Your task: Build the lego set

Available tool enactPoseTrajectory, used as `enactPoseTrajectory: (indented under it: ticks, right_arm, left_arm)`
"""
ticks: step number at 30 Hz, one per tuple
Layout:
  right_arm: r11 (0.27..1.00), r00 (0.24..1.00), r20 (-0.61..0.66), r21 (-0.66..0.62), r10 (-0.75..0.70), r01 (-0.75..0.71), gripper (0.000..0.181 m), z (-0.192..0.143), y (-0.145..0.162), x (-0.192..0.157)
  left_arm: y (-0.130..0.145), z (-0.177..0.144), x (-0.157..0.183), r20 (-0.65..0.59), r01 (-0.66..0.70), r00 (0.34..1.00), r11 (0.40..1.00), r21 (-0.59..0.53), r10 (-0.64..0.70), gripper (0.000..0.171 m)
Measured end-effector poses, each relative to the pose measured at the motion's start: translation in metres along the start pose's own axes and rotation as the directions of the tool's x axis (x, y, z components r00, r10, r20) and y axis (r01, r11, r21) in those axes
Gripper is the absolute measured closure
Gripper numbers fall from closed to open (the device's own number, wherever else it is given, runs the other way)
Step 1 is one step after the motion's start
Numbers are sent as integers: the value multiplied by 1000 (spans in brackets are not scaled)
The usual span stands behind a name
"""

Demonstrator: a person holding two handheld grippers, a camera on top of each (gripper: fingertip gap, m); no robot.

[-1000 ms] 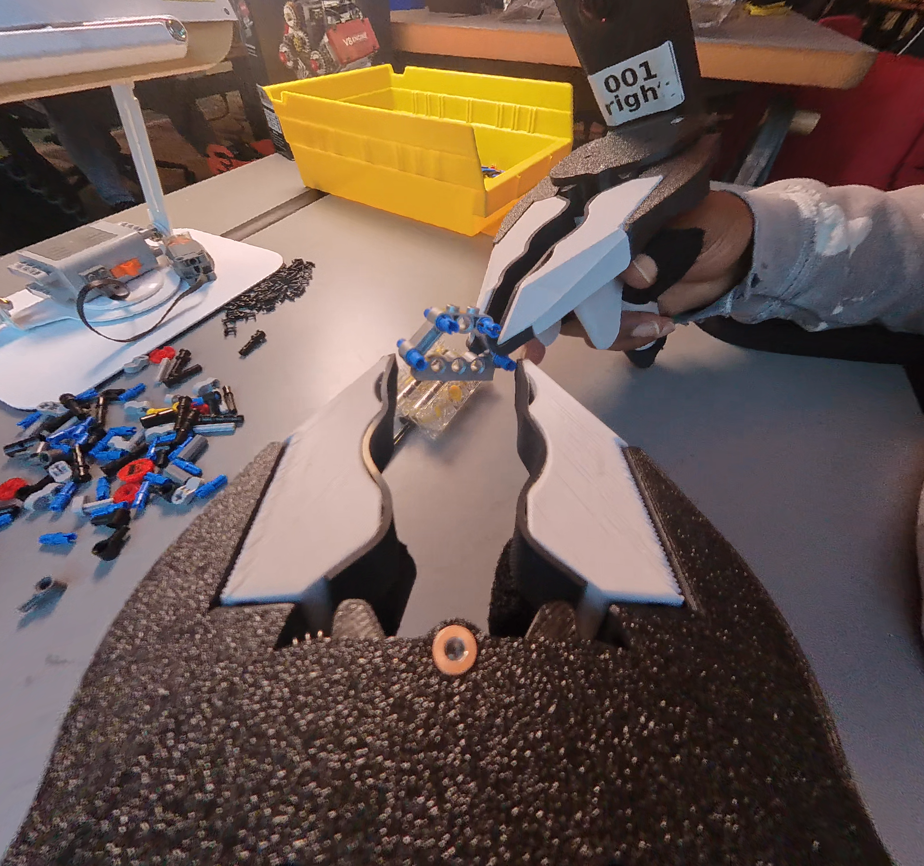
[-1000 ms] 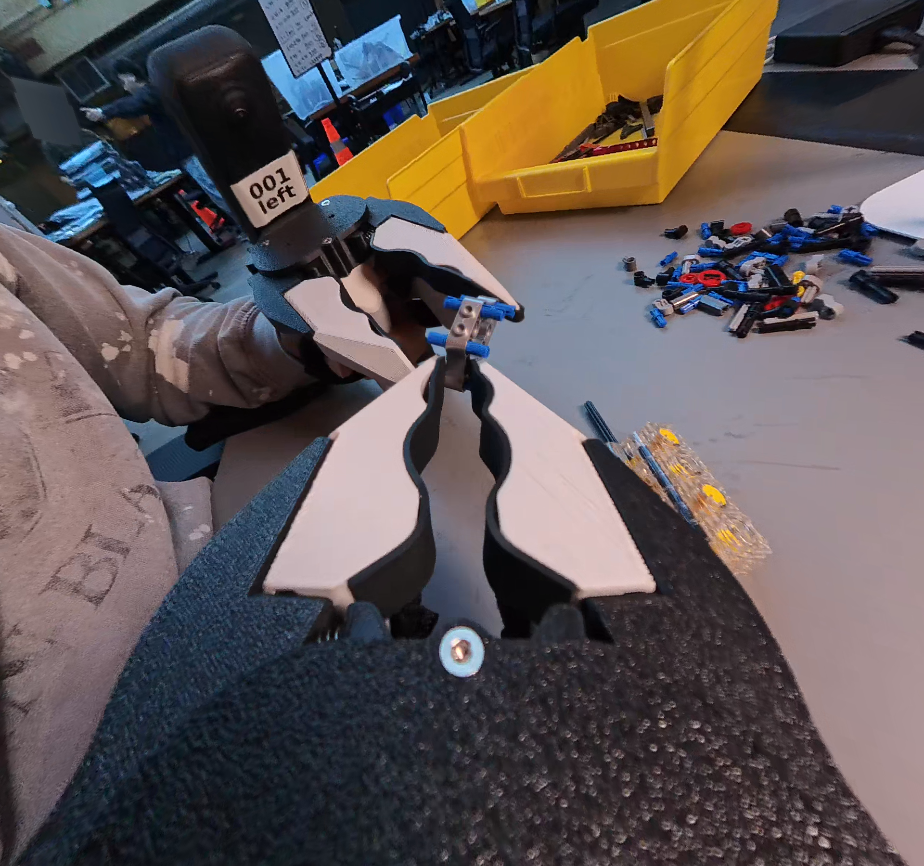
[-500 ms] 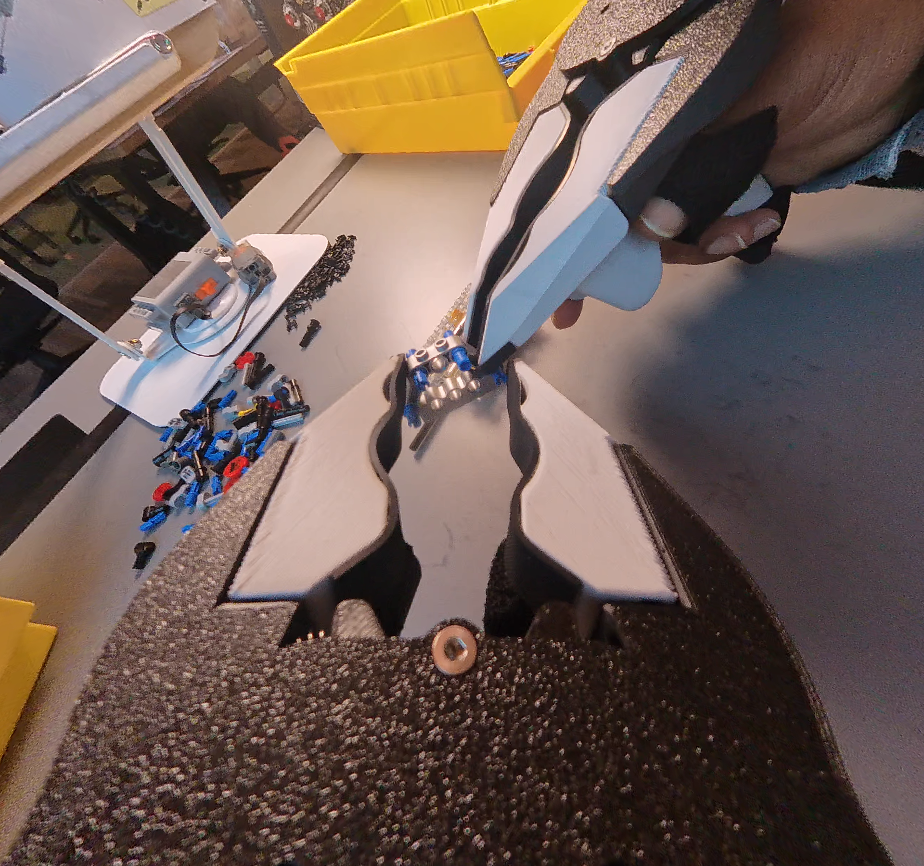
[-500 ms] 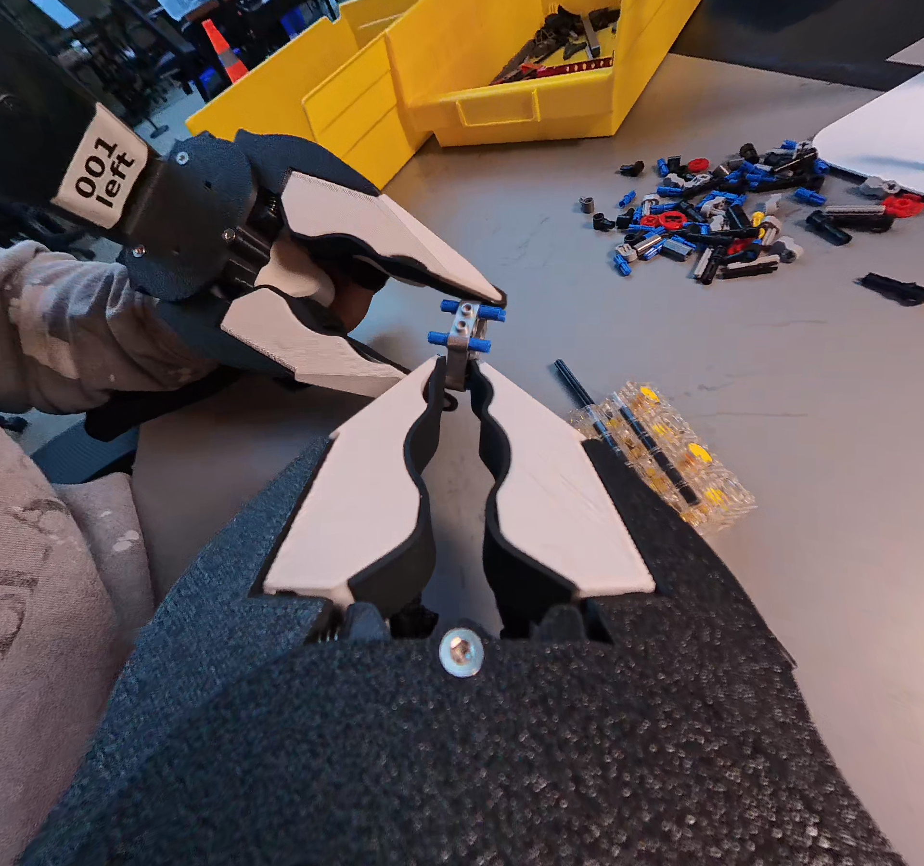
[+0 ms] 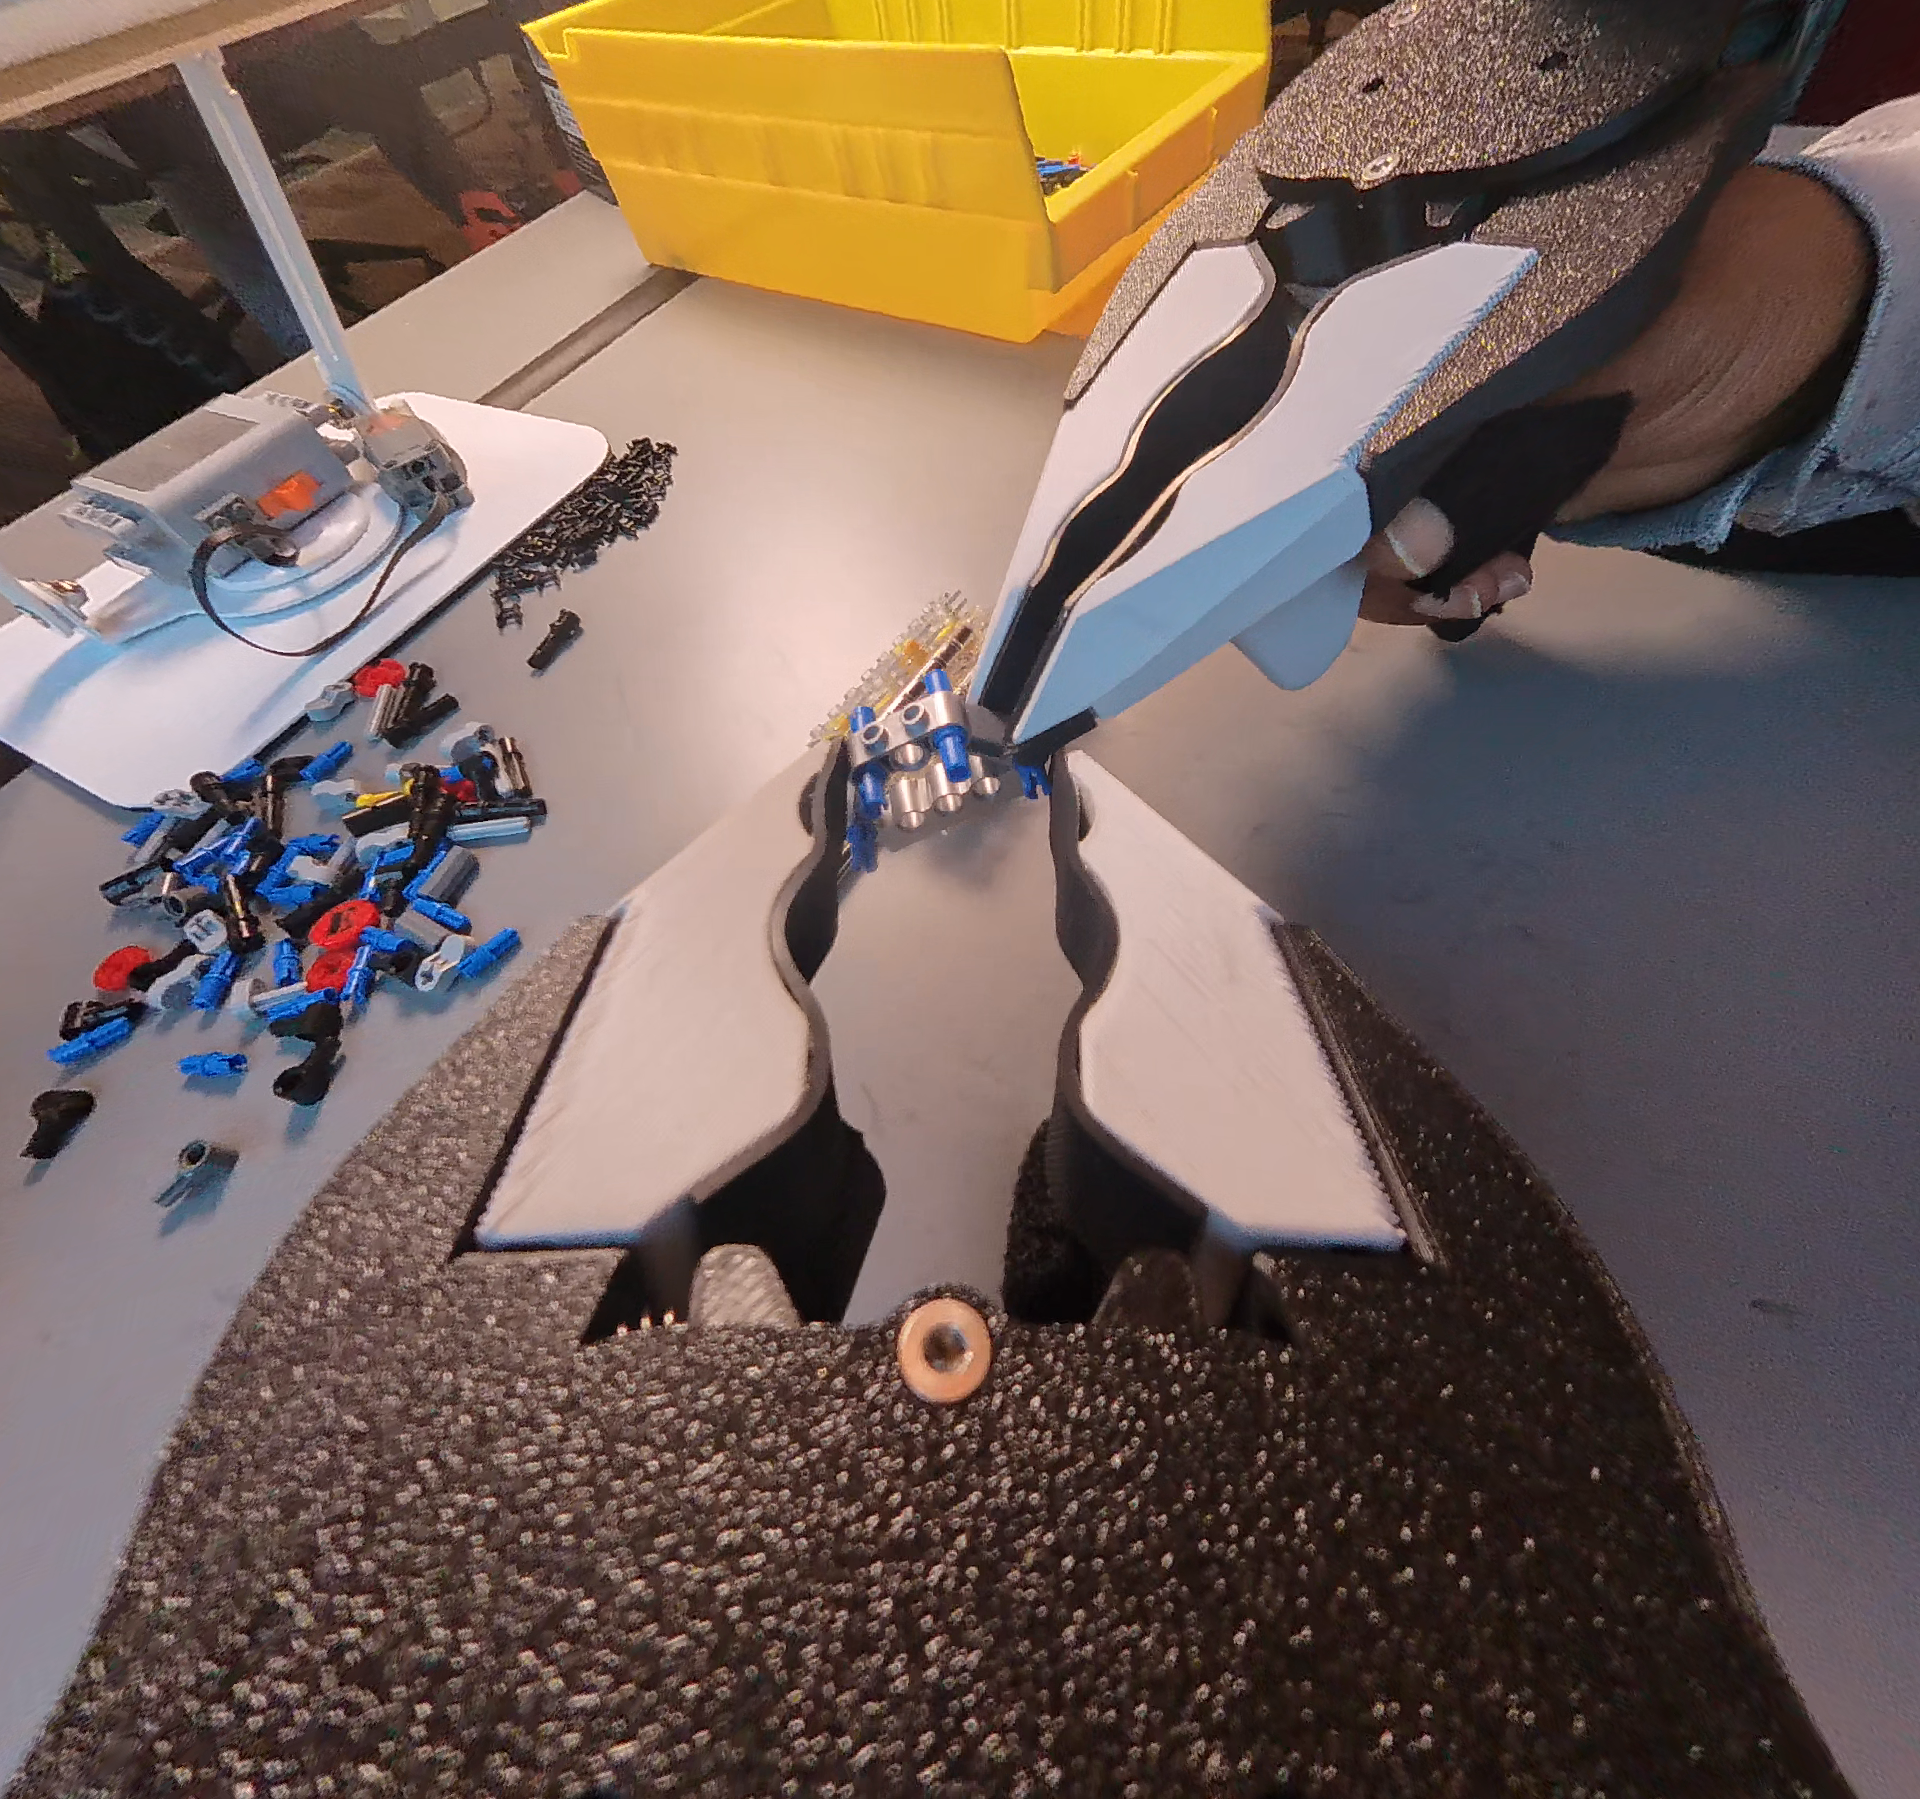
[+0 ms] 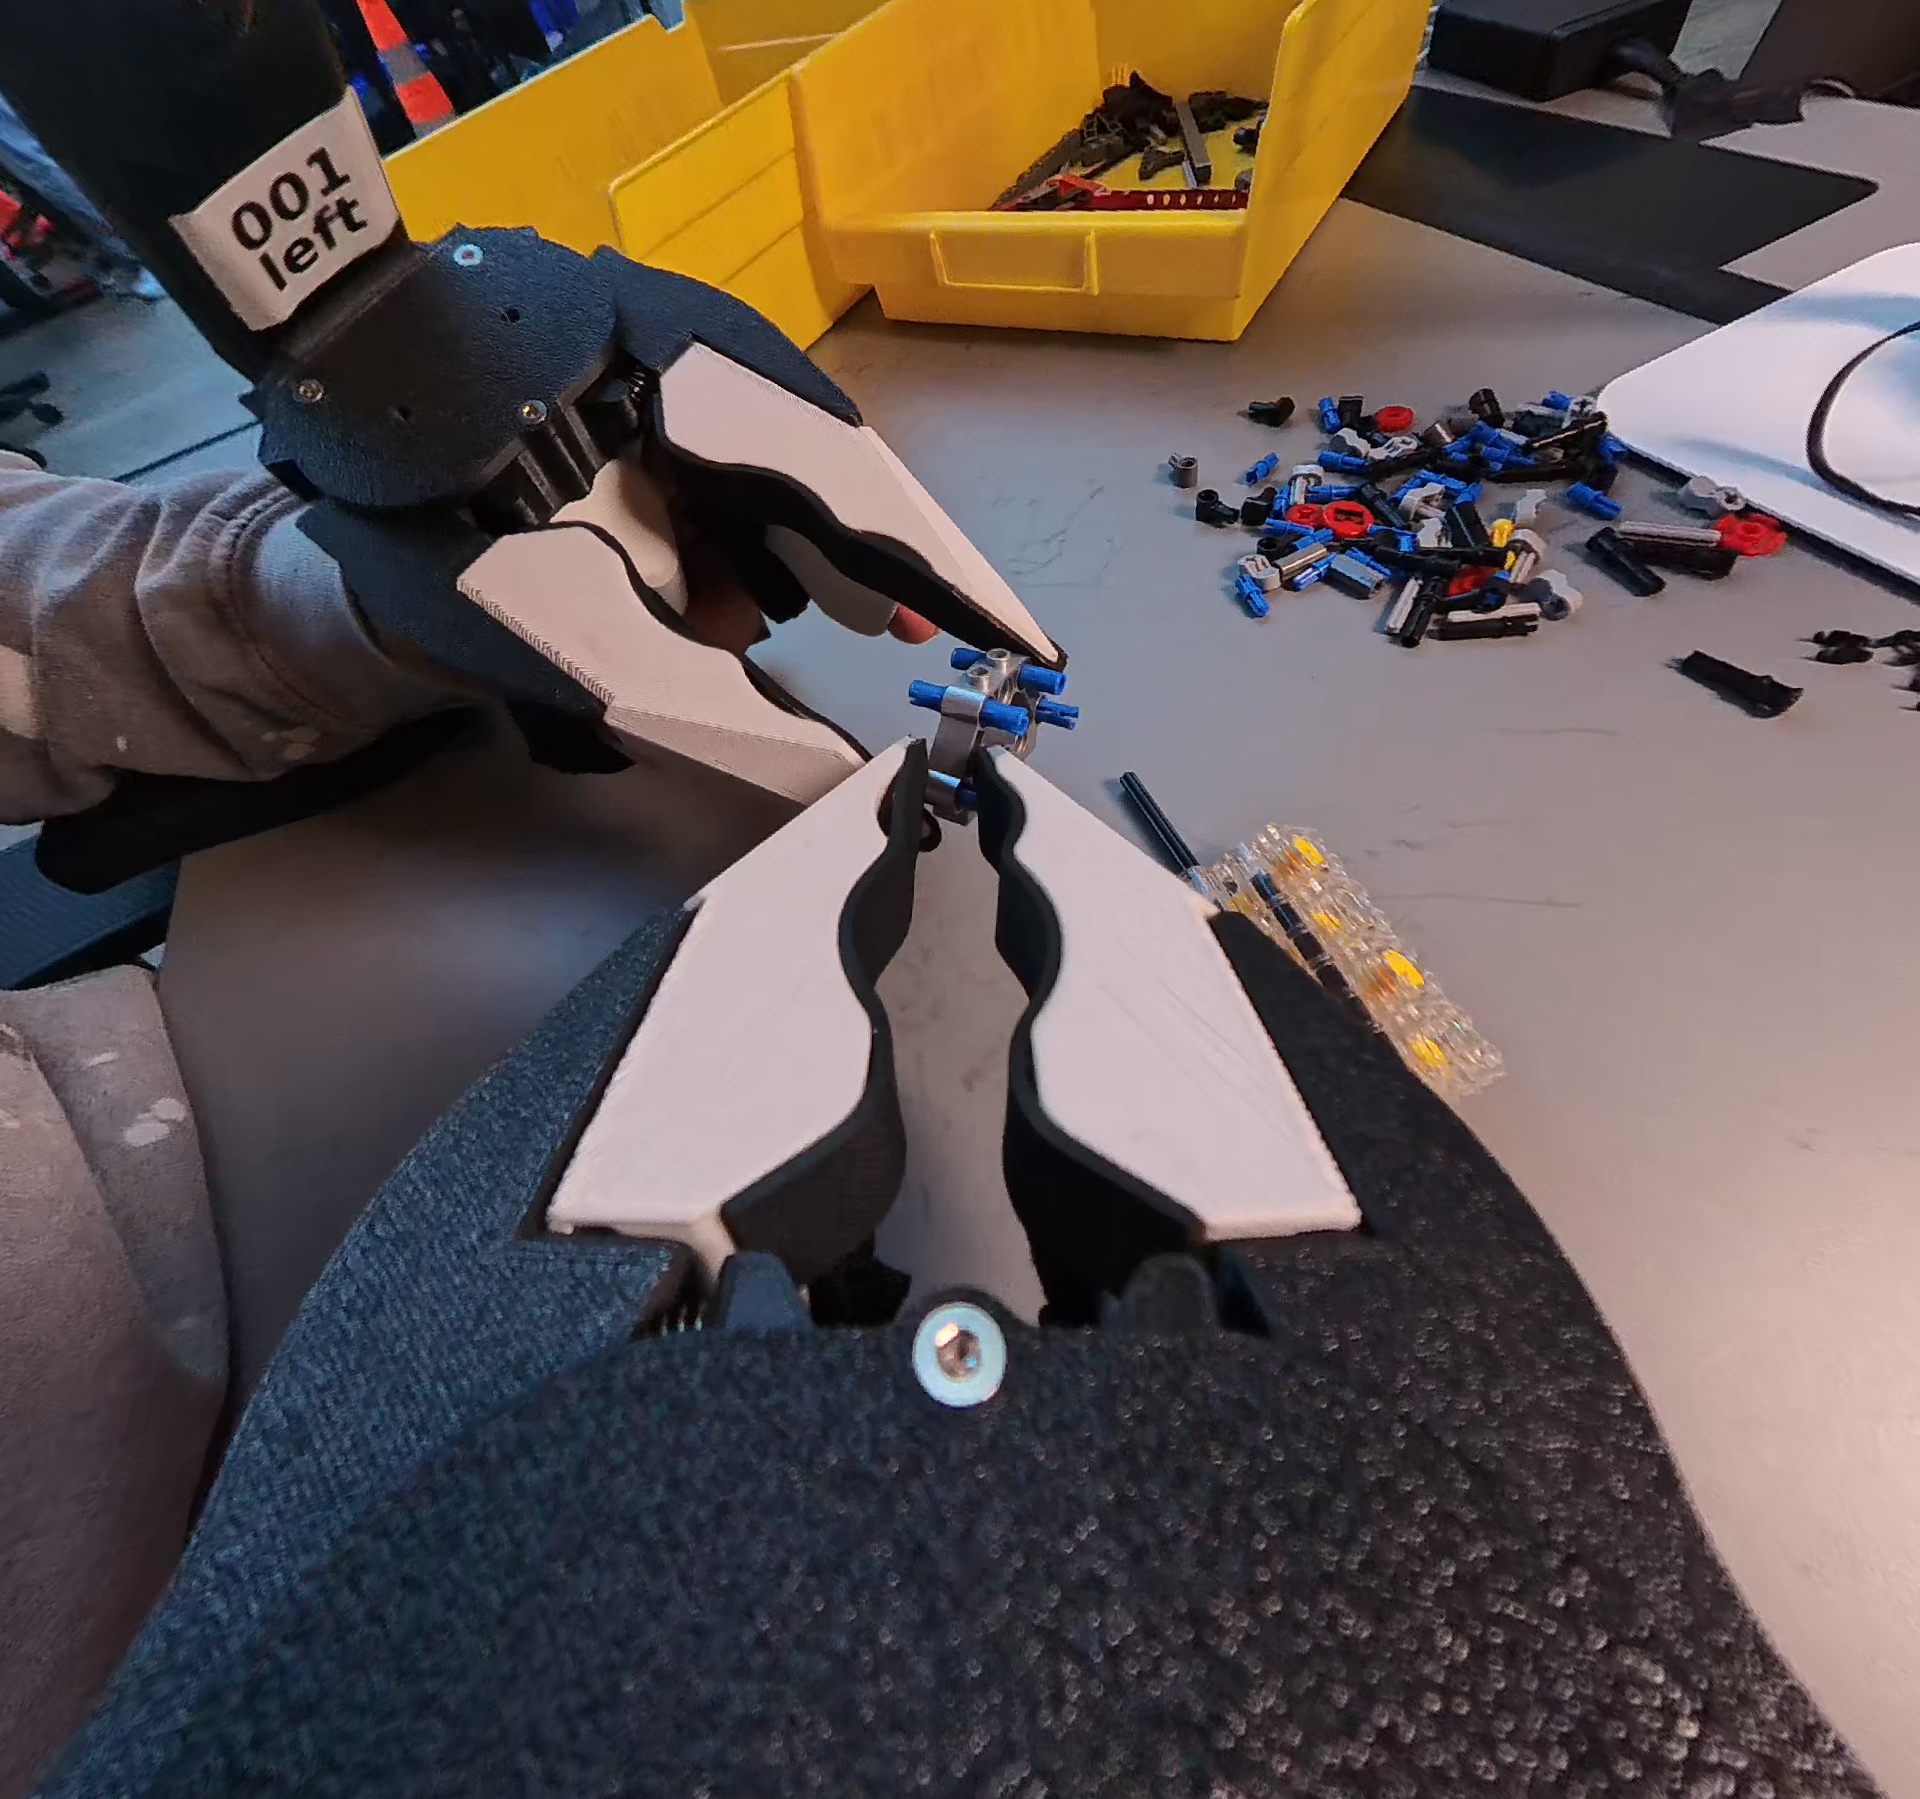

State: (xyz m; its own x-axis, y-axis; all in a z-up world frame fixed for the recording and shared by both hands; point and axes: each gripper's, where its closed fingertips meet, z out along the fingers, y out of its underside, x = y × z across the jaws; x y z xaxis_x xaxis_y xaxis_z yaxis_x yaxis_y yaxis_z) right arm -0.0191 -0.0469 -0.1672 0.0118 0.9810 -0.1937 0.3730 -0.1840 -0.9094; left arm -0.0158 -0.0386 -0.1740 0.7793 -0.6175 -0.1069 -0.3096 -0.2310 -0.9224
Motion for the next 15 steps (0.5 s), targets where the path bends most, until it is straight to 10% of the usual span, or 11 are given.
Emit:
enactPoseTrajectory:
  ticks: [10, 15]
  right_arm:
    - [994, 991, 79, 22, -105, 104, 142, -16, -12, -2]
    - [942, 960, 28, -190, -277, 277, 114, -28, 13, 38]
  left_arm:
    - [-3, -13, -6, -54, -33, 998, 999, 34, 35, 135]
    - [12, -15, -8, -170, -128, 977, 992, -9, 125, 135]
